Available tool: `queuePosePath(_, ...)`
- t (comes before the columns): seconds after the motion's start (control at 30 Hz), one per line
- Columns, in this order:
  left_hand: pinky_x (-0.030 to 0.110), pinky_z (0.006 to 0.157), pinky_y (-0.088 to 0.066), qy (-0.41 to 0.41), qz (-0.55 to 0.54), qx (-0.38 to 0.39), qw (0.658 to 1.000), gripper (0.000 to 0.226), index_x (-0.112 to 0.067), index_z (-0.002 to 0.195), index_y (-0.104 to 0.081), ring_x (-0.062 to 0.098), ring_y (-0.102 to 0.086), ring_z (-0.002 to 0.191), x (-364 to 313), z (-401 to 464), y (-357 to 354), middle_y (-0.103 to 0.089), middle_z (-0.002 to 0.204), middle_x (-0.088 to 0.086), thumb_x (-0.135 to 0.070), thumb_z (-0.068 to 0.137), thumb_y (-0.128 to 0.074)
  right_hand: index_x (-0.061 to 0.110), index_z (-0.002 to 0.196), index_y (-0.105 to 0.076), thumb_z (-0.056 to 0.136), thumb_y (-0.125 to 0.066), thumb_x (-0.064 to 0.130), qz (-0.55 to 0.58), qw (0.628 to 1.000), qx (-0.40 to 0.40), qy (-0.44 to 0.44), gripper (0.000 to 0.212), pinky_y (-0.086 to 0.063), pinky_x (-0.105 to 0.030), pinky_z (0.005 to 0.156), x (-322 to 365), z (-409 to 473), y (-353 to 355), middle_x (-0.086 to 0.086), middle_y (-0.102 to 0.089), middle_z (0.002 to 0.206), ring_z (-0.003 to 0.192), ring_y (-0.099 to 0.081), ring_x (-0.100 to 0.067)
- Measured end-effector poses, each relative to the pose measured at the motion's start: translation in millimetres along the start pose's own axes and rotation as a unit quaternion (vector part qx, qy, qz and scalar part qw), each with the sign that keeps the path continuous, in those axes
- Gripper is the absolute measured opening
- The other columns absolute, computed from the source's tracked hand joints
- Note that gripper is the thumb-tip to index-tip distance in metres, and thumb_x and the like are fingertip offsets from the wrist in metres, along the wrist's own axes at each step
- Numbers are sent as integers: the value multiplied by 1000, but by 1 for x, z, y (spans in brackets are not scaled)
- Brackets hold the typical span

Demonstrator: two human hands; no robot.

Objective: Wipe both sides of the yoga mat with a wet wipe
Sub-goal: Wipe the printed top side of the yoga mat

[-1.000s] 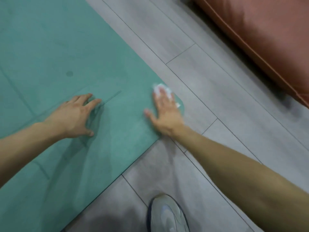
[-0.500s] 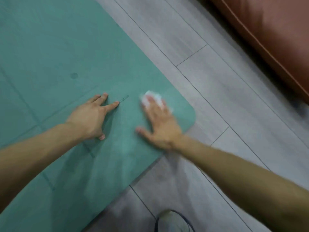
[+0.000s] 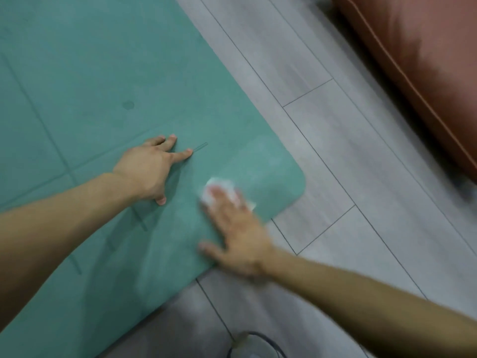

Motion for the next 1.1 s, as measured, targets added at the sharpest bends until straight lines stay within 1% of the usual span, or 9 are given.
queuePosePath(0.1, 38, 118, -41, 0, -8, -4, 1000, 146, -51, 163, -8, 20, -18, 159, 0, -1, 2, -5, 176, -4, -51, 50, -100, 19, 169, -14, 105, -46, 62, -43, 982, 53, 178, 84, -7, -49, 131, 26, -24, -10, -5, -2, 177, 163, 7, -19)
queuePosePath(0.2, 40, 119, -40, -3, -17, 2, 1000, 146, -53, 163, -8, 20, -15, 160, -1, 0, 0, -3, 176, -4, -48, 50, -101, 20, 169, -7, 108, -37, 60, -45, 999, -21, -17, 79, -9, -50, 131, -59, -9, 15, -4, 2, 177, 162, 9, -16)
queuePosePath(0.27, 43, 119, -40, 4, -21, 4, 1000, 147, -53, 162, -7, 20, -15, 160, 1, 1, -4, -3, 176, -4, -48, 49, -101, 20, 169, -3, 108, -25, 66, -54, 980, -65, -182, 79, -5, -51, 131, -111, 8, 37, -3, 8, 177, 161, 15, -13)
queuePosePath(0.33, 42, 119, -40, 3, -13, 7, 1000, 148, -53, 162, -7, 21, -15, 160, 1, 2, -4, -3, 176, -3, -49, 49, -101, 19, 169, -1, 105, -19, 73, -26, 960, -80, -267, 86, 1, -51, 131, -118, 29, 43, -5, 10, 176, 159, 23, -12)
queuePosePath(0.4, 43, 117, -42, 3, -14, 8, 1000, 147, -54, 162, -6, 20, -14, 160, 1, 2, -3, -2, 176, -5, -50, 50, -101, 18, 169, -3, 102, -31, 75, 1, 977, -69, -202, 92, 3, -51, 131, -77, 40, 34, -6, 9, 176, 157, 28, -14)
queuePosePath(0.53, 42, 117, -42, 4, -7, -3, 1000, 147, -53, 162, -6, 19, -16, 160, 1, 3, -3, -3, 176, -5, -49, 49, -101, 19, 169, -8, 104, -40, 68, -70, 994, 10, 77, 87, -6, -48, 131, -20, 21, 6, -2, 1, 177, 162, 10, -16)
queuePosePath(0.77, 46, 114, -46, 2, -6, 16, 1000, 145, -55, 161, -3, 18, -11, 161, 0, 3, -4, 4, 175, -6, -47, 54, -100, 20, 169, 3, 101, -15, 79, -43, 971, -59, -229, 92, 3, -47, 131, -132, 115, 66, 0, 15, 176, 159, 22, -10)
queuePosePath(0.97, 45, 113, -47, 6, -1, 5, 1000, 144, -55, 161, 0, 17, -11, 161, 1, 0, -2, 6, 175, -8, -47, 56, -99, 23, 169, 1, 106, -28, 70, -39, 999, -14, -28, 84, -3, -48, 132, -66, 40, 33, 2, 10, 176, 161, 16, -12)
queuePosePath(1.1, 45, 112, -48, -5, 12, 7, 1000, 144, -51, 163, 0, 19, -10, 162, -2, 2, -2, 6, 175, -4, -47, 58, -99, 23, 168, 5, 105, -22, 73, -28, 990, -40, -133, 85, 2, -45, 132, -103, 54, 46, 2, 16, 175, 159, 21, -9)
Point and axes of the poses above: each hand's wrist, its own z-axis towards the middle knuckle, its own y-axis out of the back of the hand, x = y × z, the point moved 3 cm from there along z, towards the middle knuckle
